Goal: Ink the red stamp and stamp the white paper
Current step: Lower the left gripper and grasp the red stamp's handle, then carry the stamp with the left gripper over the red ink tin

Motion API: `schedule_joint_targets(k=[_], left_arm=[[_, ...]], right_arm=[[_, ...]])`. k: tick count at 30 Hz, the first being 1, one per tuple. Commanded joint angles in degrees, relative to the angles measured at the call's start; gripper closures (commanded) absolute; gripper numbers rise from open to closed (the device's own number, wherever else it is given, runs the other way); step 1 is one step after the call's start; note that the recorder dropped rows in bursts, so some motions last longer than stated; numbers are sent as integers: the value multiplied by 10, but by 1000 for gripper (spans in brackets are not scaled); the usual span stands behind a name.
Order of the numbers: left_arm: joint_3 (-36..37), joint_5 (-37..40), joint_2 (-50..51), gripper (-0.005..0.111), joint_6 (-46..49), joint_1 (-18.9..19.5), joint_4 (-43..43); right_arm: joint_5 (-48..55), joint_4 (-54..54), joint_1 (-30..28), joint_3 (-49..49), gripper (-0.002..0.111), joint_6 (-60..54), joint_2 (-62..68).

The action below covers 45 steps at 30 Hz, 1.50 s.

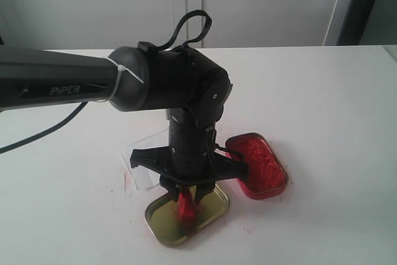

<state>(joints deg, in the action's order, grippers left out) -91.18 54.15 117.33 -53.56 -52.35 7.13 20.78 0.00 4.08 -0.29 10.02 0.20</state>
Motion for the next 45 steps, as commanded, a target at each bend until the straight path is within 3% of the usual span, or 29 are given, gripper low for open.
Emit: schedule_joint_targets(k=[1, 12, 15, 18, 21, 29, 38, 45], left_arm=[[5, 7, 4, 65, 0, -3, -8], [5, 9, 17, 76, 0, -3, -4], [5, 9, 16, 85, 0, -3, -2], [5, 10, 16, 107, 0, -3, -2], [5, 11, 14, 107, 4, -3, -2], [4, 12, -58, 107, 136, -3, 12], [4, 12, -66, 107, 156, -3, 9], [4, 6, -66, 107, 340, -3, -37]], right_arm=[[-8, 0, 4, 3, 108, -4, -2], [-8, 0, 4, 3, 108, -4, -2], [-8, 0, 4, 3, 108, -4, -2], [-8, 0, 4, 3, 108, -4, -2], [-8, 0, 4, 3, 108, -4, -2], [-8, 0, 4, 3, 108, -4, -2], [-8, 0, 4, 3, 108, -4, -2], [-8, 0, 4, 3, 108, -12, -2]])
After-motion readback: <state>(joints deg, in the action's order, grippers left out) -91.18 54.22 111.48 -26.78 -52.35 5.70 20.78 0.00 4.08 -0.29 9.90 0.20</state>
